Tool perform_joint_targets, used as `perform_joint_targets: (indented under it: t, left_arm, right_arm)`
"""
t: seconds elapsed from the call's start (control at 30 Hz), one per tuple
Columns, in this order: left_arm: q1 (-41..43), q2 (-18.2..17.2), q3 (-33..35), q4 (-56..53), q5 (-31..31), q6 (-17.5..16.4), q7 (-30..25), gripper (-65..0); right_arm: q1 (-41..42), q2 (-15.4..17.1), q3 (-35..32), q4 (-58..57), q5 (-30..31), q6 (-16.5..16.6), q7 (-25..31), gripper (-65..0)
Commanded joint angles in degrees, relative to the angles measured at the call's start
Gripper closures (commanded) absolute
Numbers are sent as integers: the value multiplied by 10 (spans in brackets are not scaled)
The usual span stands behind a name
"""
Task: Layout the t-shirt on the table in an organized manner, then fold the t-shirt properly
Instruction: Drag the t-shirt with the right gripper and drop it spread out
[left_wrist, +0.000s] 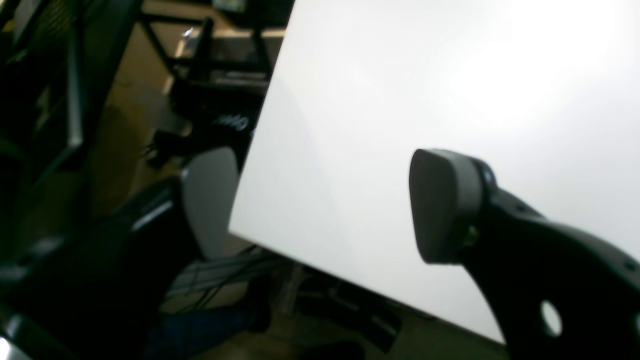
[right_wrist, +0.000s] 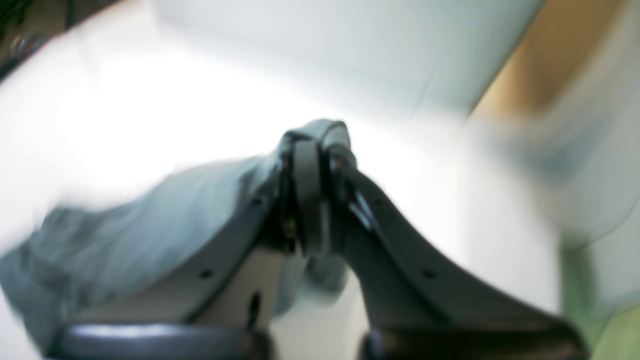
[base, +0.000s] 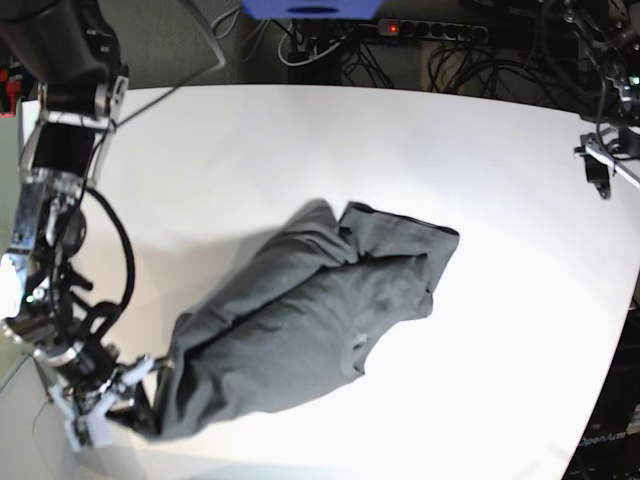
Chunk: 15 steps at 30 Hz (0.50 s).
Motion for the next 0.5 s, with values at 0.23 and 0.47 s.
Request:
perform_joint_targets:
  t: [0.23, 0.47]
  left_arm:
    - [-4, -8, 0, 10, -10, 4, -9, -526]
    - [-30, 4, 5, 11, -18, 4, -9, -529]
  right_arm:
    - [-69, 53, 43, -10, 12, -1, 44, -325]
    - [-112, 51, 127, 44, 13, -1, 44, -457]
